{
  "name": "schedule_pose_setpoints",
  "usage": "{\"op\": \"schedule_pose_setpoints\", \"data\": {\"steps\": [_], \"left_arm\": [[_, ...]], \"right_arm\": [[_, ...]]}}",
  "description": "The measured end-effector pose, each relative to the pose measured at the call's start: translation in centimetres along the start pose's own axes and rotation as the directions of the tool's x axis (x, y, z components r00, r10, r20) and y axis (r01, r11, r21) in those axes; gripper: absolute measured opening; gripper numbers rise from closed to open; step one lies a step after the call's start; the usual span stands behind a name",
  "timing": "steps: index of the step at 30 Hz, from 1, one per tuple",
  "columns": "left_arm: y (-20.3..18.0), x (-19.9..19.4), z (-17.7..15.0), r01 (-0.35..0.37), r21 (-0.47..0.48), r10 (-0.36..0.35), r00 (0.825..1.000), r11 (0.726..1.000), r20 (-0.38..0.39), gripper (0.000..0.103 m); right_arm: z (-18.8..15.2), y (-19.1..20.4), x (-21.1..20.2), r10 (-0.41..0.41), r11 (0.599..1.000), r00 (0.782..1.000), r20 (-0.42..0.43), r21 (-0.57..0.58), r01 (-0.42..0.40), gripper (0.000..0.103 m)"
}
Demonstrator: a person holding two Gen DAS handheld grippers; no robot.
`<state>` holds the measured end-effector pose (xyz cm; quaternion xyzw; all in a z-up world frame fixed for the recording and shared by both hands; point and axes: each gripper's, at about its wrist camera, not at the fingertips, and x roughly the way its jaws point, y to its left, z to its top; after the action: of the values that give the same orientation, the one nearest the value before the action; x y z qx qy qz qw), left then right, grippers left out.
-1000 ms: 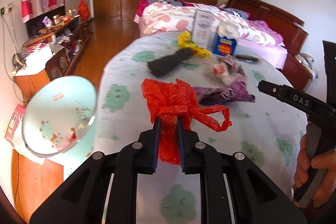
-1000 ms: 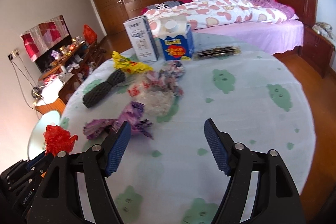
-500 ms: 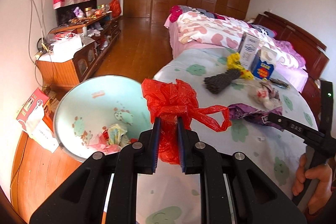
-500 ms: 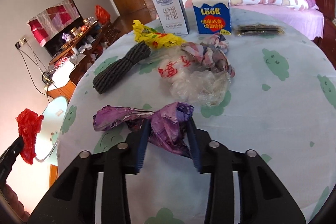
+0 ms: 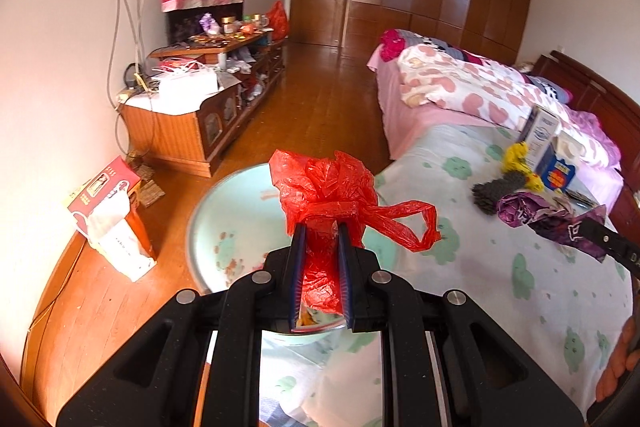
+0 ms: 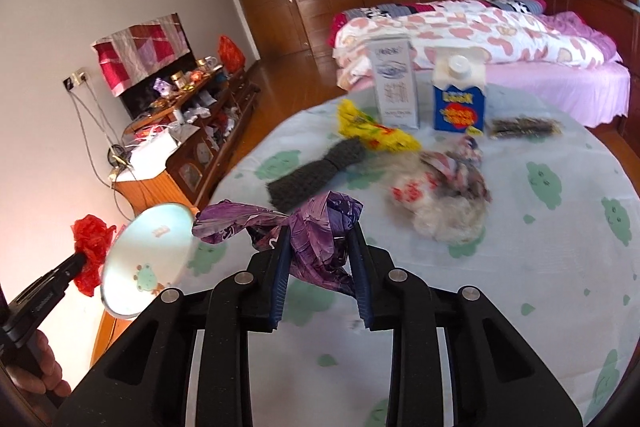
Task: Collect trash
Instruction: 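Carry both items over the teal bin and open both tools to drop them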
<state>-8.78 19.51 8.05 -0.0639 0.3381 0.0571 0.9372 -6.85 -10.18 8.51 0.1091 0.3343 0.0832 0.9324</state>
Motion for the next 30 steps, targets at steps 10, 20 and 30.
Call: {"op": "schedule_pose_setpoints", "data": {"steps": [10,20,30], "left_arm": [[3.0,1.1,1.1,-0.084,-0.035,0.084,0.996,0.996,-0.013,0.015],[4.3,3.4,1.1,-0.085,-0.052,0.082,0.995,0.995,-0.056,0.015],[5.4,5.7,0.2,-0.111,-0.066,0.103,0.988,0.992,-0.115,0.015]], "right_arm": [[0.2,8.1,2.4,0.009,0.988,1.0,0.013,-0.153,-0.007,0.029],[-0.4,14.9,6.4,-0.012,0.959,1.0,-0.003,-0.283,0.01,0.029],[-0.8,18.0,10.2,-0.021,0.939,0.998,-0.064,-0.344,-0.002,0.03]]}}
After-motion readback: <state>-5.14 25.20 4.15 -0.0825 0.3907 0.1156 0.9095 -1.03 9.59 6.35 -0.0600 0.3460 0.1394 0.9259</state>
